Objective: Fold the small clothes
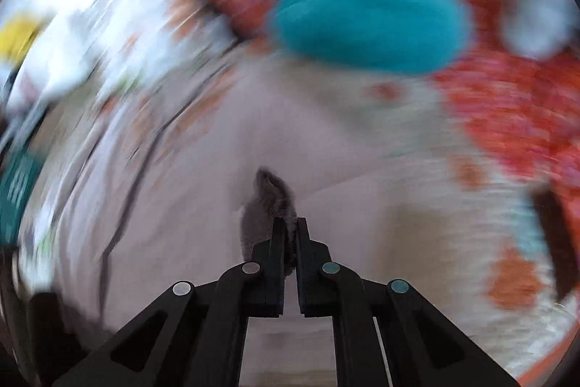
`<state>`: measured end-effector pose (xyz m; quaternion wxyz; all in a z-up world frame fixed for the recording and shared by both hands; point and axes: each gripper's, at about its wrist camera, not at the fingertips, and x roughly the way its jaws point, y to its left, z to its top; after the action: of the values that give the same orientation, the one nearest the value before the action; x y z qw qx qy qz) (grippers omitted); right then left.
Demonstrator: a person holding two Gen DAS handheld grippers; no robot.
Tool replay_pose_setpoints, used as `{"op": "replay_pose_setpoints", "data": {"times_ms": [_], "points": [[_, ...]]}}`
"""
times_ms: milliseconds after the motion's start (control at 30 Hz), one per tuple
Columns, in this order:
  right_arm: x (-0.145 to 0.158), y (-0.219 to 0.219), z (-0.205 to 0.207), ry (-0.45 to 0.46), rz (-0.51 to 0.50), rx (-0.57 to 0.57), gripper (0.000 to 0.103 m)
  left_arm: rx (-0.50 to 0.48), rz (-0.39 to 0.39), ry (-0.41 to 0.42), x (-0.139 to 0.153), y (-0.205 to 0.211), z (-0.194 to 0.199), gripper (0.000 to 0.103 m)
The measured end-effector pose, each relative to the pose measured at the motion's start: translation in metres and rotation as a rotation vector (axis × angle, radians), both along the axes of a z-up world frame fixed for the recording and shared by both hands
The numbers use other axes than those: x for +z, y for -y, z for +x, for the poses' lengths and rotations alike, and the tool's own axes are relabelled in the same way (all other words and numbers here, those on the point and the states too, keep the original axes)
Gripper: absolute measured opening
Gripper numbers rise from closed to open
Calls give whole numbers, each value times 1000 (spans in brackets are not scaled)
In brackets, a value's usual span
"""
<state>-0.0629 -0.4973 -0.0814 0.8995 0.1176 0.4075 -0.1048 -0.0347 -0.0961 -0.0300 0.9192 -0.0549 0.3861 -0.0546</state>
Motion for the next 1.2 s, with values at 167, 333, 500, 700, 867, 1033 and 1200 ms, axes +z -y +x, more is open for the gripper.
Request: {"op": "replay_pose_setpoints", "data": {"times_ms": [167,333,500,700,867,1033,1200], "points": [[54,125,-52,87,-86,-361,5,-19,-4,-6,2,8,4,69],[78,192,-79,108,-87,-549,5,-48,14,-38,-2,21,14,69],[88,186,-78,125,-41,-531,5,-77,19,-35,-5,35,33,70],[94,130,-17,119,-2,-369,5,-96,-8,-14,-19,33,64,71],[97,42,66,86,10,-186,5,-55,-90,19,-39,7,66,71],[91,-77,155,44,-27,25,5,-37,-68,23,-66,-26,61,71],[56,-201,239,-7,-21,217,5,-6,-112,33,-67,-59,63,72]]}}
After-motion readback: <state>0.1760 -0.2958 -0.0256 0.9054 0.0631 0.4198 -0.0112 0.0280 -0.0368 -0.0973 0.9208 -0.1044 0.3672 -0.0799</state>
